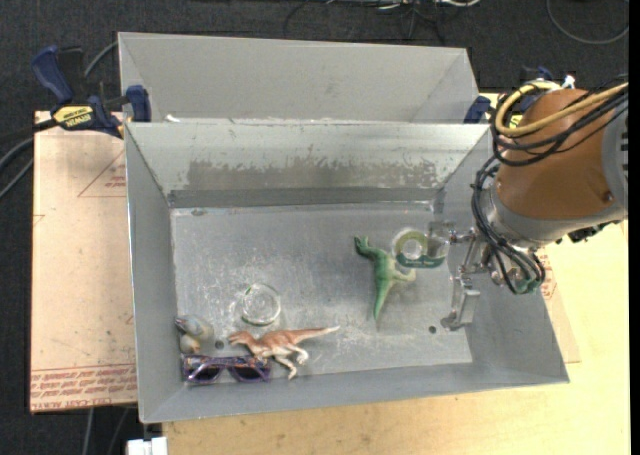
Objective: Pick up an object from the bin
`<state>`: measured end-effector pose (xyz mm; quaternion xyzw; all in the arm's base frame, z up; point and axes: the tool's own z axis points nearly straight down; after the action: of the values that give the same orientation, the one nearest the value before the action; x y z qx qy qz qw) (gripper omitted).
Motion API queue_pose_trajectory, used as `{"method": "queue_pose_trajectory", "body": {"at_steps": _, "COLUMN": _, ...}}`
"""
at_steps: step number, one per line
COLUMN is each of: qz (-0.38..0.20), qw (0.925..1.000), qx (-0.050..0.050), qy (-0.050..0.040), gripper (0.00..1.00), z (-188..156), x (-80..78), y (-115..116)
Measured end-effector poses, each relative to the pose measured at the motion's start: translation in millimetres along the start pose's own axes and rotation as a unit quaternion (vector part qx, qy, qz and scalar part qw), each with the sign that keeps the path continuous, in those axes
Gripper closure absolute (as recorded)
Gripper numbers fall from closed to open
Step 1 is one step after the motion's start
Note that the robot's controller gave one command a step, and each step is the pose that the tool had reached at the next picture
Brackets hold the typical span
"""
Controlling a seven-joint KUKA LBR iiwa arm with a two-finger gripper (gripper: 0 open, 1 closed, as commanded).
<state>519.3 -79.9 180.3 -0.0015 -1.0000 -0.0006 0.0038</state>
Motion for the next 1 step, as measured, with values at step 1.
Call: {"method": "queue_pose_trajectory", "body": {"at_steps": 1, "qz": -0.002, "qw": 1.0000, "qx": 0.000, "qy": -0.0039, "gripper": 0.00, "z": -4.6, "x": -1.7, "y": 0.5}}
